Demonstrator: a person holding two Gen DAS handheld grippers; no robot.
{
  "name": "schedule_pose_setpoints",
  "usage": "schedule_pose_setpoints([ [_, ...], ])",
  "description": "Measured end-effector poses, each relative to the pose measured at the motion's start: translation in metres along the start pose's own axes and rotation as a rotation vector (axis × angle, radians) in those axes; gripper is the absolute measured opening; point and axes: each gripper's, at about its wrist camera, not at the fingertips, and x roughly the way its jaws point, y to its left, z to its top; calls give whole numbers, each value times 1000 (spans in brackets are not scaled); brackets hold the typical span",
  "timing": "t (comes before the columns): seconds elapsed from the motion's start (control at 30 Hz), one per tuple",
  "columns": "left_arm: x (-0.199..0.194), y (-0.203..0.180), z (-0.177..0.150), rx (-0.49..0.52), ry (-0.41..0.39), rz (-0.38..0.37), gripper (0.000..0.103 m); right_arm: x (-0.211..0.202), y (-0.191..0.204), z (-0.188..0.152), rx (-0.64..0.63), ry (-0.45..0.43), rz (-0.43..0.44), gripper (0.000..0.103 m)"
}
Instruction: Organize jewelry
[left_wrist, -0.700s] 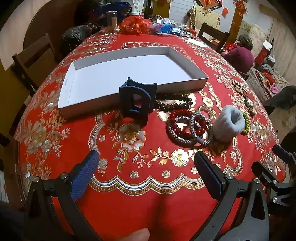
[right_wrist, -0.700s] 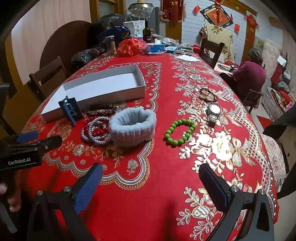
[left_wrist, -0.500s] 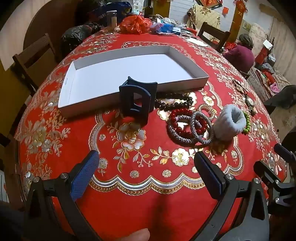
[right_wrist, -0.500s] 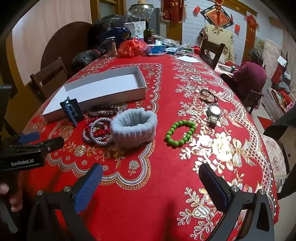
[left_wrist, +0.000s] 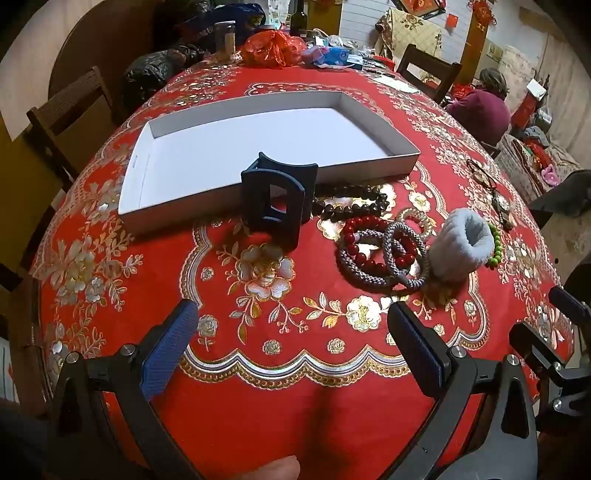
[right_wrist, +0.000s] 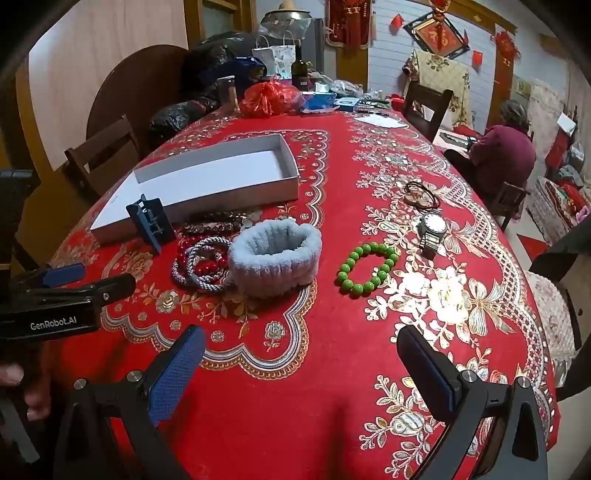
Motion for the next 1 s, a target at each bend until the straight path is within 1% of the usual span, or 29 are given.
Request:
schedule_pose_setpoints([
  [1.0,2,0,0,1,4,5,102,0,3,-1,-6,-7,9,103],
])
